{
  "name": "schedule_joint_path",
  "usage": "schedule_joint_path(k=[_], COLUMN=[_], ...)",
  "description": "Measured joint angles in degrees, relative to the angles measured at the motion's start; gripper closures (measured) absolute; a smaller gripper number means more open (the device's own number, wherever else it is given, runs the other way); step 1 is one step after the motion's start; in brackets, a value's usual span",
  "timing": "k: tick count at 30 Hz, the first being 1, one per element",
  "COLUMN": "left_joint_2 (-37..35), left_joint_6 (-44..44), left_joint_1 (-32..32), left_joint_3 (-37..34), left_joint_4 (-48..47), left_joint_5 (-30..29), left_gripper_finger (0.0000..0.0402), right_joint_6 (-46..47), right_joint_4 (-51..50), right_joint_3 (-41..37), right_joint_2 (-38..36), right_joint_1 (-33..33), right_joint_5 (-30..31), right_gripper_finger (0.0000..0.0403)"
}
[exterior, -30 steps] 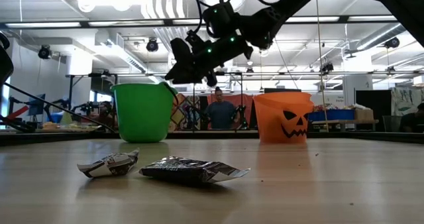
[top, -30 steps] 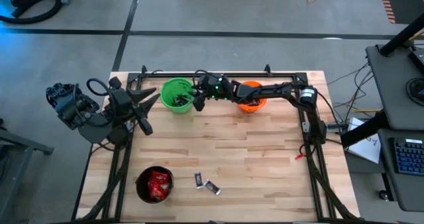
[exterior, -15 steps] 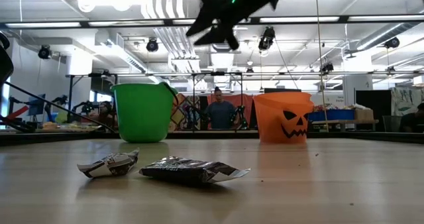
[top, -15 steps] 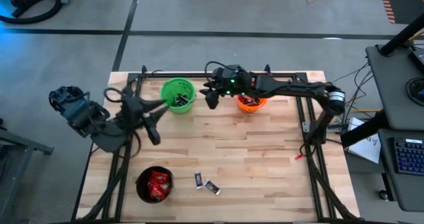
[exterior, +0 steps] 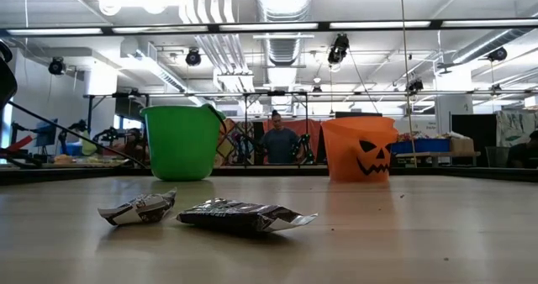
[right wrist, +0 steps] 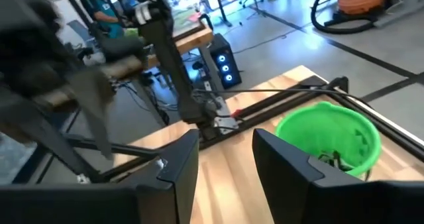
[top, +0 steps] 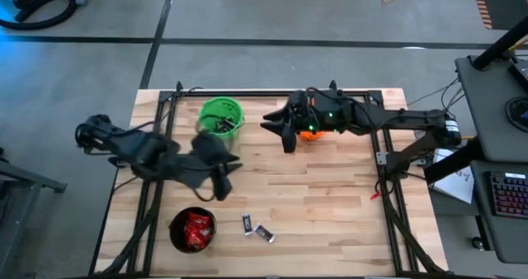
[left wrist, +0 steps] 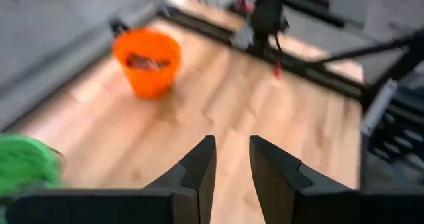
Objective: Sort candy
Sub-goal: Put the black chocolate into the green bucket
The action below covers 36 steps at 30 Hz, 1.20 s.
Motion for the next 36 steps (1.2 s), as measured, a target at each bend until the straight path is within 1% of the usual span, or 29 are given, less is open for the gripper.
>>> schedule_joint_path(k=[3,7,13,16,20,22,24,28,31,33,36], left_joint_2=[2.9,6.7,10.3,10.2,7.7,6.4,5.7,5.9,6.6,7.3,8.5], left_joint_6=[-1.8,-3.9,-6.0,-7.4,-9.1,-11.4,-16.1,-25.1,-30.8,-33.6,-35.4], left_joint_1=[2.5,4.6,5.3,5.2,5.5,6.2,6.5,6.5,5.7,5.1,4.6], left_joint_3=[0.0,-0.9,-4.9,-9.0,-17.9,-22.4,-26.1,-29.8,-31.3,-31.4,-30.8], left_joint_4=[-0.1,-0.8,-0.6,1.5,10.8,16.3,19.4,19.2,19.4,19.6,19.3], left_joint_5=[6.4,8.5,16.3,20.4,24.9,27.4,27.6,28.1,29.9,30.0,28.8], left_gripper_finger=[0.0324,0.0324,0.0324,0.0324,0.0324,0.0324,0.0324,0.0324,0.0324,0.0324,0.0324], right_joint_6=[-0.2,0.2,0.7,0.7,0.7,0.7,0.7,0.8,0.8,0.5,-0.3], right_joint_4=[-0.2,-0.3,-0.4,-0.3,-0.6,-1.2,-2.4,-4.2,-4.9,-5.2,-5.7], right_joint_3=[0.0,0.0,0.0,0.0,0.0,0.0,0.0,-0.1,-0.1,-0.1,-0.1], right_joint_2=[-0.1,0.2,0.9,0.9,0.9,0.9,0.9,0.9,0.9,0.9,0.9], right_joint_1=[1.7,2.7,3.7,4.3,5.1,5.3,5.4,5.3,5.3,5.3,5.3], right_joint_5=[1.2,1.3,1.4,1.4,1.4,1.4,1.4,1.4,1.2,0.2,-2.4], right_gripper_finger=[0.0272,0.028,0.0286,0.0285,0.0287,0.0287,0.0285,0.0286,0.0289,0.0289,0.0288])
